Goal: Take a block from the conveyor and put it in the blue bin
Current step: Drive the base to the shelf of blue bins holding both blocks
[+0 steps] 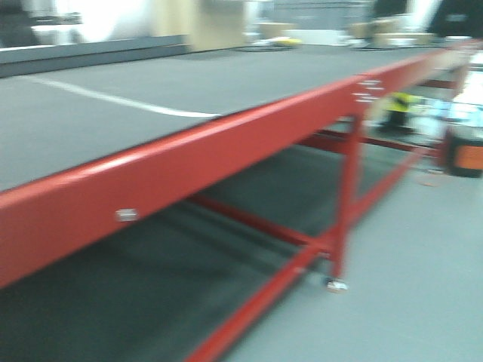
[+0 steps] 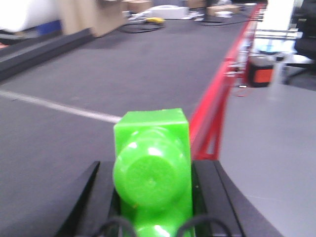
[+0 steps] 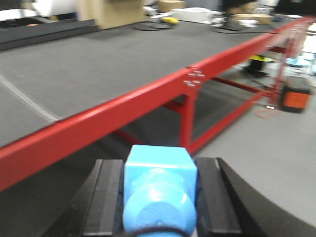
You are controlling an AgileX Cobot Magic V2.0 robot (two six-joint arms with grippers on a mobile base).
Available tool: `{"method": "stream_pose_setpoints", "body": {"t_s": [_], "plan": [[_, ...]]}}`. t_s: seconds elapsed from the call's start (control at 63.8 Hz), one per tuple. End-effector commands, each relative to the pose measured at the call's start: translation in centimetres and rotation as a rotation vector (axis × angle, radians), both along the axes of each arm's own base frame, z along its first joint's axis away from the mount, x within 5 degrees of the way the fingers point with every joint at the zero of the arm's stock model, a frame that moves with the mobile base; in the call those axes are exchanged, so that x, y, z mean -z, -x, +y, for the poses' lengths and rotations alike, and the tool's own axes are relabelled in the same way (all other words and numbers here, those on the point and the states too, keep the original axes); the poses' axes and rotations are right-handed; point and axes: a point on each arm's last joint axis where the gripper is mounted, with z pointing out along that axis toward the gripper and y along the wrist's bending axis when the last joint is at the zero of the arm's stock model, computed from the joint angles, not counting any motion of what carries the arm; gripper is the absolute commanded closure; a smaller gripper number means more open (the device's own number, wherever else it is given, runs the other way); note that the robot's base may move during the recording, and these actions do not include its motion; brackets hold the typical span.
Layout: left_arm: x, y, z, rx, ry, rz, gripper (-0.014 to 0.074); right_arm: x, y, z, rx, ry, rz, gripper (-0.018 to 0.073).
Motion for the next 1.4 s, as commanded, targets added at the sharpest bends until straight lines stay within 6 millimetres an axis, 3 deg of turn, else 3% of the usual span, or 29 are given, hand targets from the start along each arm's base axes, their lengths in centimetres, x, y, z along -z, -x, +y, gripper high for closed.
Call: {"method": "stream_pose_setpoints", "body": {"t_s": [0.0, 1.38], "plan": [[-0.27, 0.11, -0.04, 0.005, 0.014, -0.024, 0.0707, -0.23, 0.05, -0.06, 0.007, 0.002, -0.028, 0.0713], [-0.27, 0.11, -0.04, 0.005, 0.014, -0.025, 0.0707, -0.23, 0.05, -0.05, 0.006, 0.002, -0.027, 0.0713]]}}
